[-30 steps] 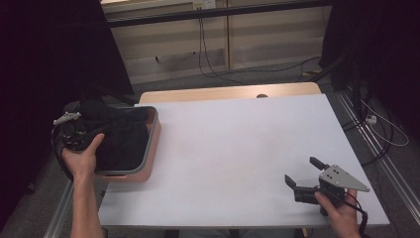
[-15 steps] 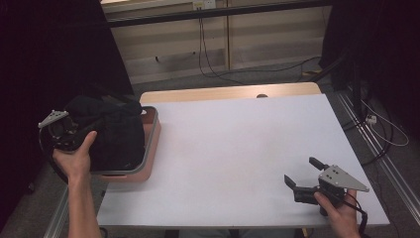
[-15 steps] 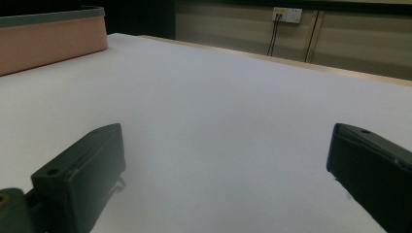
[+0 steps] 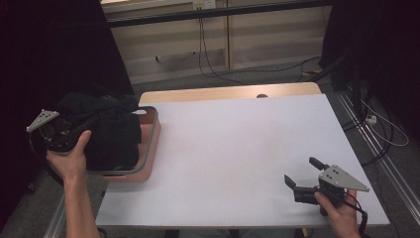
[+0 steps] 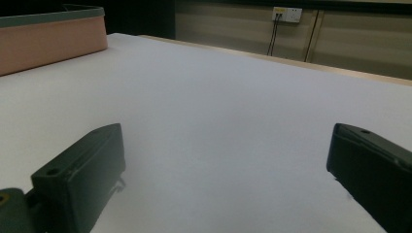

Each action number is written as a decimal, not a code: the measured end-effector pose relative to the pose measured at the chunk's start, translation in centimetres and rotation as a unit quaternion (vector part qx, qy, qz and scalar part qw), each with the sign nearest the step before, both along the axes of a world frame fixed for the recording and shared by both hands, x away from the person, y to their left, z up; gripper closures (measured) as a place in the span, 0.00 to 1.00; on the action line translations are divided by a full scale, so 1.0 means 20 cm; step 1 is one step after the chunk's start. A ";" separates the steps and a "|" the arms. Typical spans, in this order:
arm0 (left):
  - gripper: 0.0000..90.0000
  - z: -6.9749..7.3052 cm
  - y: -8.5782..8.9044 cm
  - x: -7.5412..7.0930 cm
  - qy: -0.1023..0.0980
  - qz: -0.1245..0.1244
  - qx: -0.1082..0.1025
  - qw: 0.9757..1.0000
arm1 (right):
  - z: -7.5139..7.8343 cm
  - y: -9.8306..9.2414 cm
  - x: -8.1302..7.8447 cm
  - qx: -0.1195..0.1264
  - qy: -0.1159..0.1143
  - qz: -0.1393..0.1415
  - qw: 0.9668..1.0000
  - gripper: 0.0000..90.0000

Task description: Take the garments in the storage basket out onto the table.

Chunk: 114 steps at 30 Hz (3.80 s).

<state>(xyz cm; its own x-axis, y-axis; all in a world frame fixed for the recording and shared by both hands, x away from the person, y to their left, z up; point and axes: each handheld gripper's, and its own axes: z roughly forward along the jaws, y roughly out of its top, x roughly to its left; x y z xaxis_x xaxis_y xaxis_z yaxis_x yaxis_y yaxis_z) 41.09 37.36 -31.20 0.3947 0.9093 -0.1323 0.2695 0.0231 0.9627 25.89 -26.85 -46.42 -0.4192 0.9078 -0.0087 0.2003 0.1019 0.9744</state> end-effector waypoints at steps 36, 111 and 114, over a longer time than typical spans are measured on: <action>0.81 0.21 -0.11 -0.21 -0.178 -0.001 -0.057 0.982 | 0.00 0.00 0.00 0.001 0.000 0.001 1.000 0.00; 0.81 0.42 -1.10 -0.06 -0.157 -0.231 -0.059 0.958 | 0.00 0.00 0.00 0.002 -0.003 0.015 1.000 0.00; 0.81 0.41 -1.13 -0.05 -0.152 -0.238 -0.060 0.958 | 0.00 0.01 0.00 0.001 -0.002 0.013 1.000 0.00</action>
<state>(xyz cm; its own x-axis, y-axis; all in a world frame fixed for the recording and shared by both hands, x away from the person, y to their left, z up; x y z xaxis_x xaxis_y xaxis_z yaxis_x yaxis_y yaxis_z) 40.07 14.79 -23.07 0.7970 0.6028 -0.0384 -0.0147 0.0829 0.9964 25.85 -26.75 -46.45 -0.4422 0.8969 -0.0083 0.1932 0.1043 0.9756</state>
